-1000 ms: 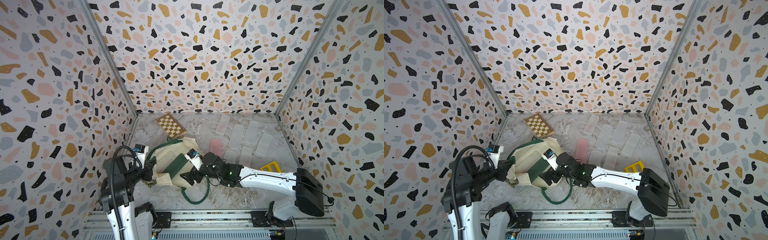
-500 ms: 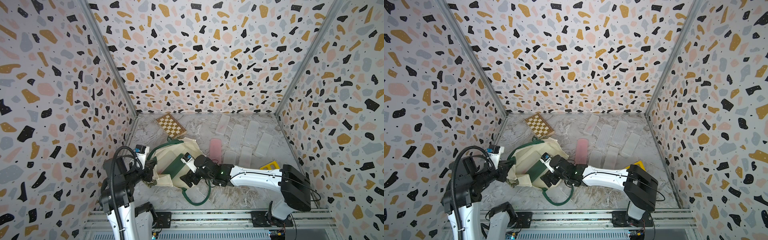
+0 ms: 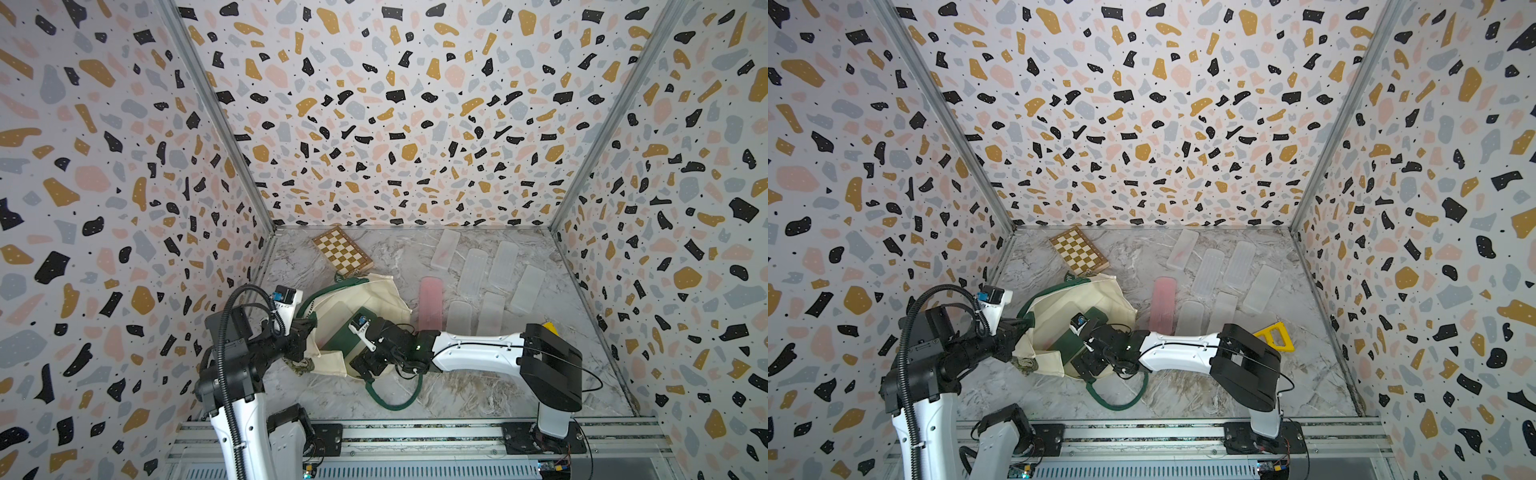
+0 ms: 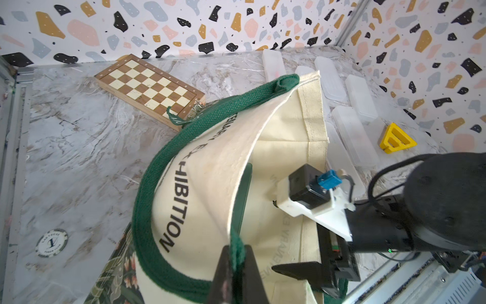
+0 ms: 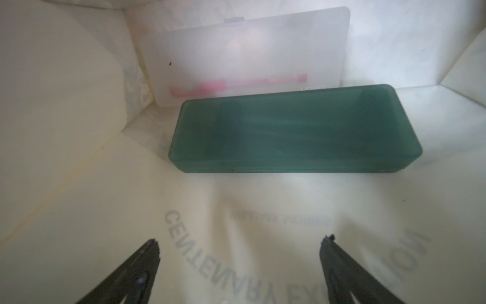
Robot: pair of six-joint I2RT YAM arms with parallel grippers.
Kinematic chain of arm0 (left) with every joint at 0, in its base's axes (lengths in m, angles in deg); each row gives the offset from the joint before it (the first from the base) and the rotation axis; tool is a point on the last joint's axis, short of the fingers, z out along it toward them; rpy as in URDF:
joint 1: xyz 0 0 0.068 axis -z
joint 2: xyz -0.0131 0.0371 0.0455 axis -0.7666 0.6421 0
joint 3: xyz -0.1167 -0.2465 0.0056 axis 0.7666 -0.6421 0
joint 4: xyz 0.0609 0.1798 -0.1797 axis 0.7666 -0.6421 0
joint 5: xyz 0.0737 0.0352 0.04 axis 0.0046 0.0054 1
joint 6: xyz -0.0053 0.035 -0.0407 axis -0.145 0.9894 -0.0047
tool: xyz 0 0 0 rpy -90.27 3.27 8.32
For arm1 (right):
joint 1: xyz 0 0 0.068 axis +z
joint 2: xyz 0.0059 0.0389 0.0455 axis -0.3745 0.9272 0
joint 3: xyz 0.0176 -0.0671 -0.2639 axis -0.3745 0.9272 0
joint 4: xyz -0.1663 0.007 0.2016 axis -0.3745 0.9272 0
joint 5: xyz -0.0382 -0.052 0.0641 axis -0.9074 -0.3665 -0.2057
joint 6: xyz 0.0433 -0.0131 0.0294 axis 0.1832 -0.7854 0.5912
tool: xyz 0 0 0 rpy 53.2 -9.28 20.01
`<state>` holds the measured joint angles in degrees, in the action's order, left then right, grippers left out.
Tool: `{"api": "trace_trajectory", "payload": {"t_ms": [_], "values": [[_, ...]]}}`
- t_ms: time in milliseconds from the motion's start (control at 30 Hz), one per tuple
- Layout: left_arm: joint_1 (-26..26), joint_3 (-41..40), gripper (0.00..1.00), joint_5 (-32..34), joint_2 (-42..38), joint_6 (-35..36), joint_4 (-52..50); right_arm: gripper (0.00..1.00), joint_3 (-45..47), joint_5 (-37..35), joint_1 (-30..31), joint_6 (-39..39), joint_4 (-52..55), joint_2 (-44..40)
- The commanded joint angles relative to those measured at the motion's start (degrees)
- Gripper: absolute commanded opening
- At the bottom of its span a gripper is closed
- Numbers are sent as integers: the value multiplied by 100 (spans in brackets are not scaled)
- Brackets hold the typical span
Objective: Take out the pencil case from the canvas bag
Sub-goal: Pick up the pencil case from the canvas bag.
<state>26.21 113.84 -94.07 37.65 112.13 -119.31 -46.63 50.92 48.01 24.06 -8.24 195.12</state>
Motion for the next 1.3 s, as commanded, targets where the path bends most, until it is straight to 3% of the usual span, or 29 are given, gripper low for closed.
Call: {"api": "trace_trajectory", "payload": {"t_ms": [0, 167, 300, 500, 667, 1033, 1167, 1267], "values": [[-25, 263, 0, -472, 160, 977, -448, 96, -283, -82, 16, 570, 271, 80], [-22, 263, 0, -608, 206, 1891, -865, 97, -527, 49, -6, 1482, 283, 336], [-22, 179, 0, -768, 72, 2120, -901, 97, -460, 368, -117, 2267, 0, 444], [-25, 151, 0, -1108, -13, 2016, -900, 97, -62, 893, -361, 3414, -756, 497], [-25, 97, 0, -1148, -44, 1953, -805, 97, 345, 825, -418, 4149, -1405, 423], [-20, -99, 0, -1407, -304, 1632, -675, 96, 457, 860, -430, 4975, -2069, 662], [-24, -186, 0, -1131, -356, 1007, -271, 95, 546, 1108, -470, 5260, -2408, 818], [-18, -132, 0, -1132, -365, 1189, -452, 95, 654, 994, -466, 5395, -2460, 762]]}}
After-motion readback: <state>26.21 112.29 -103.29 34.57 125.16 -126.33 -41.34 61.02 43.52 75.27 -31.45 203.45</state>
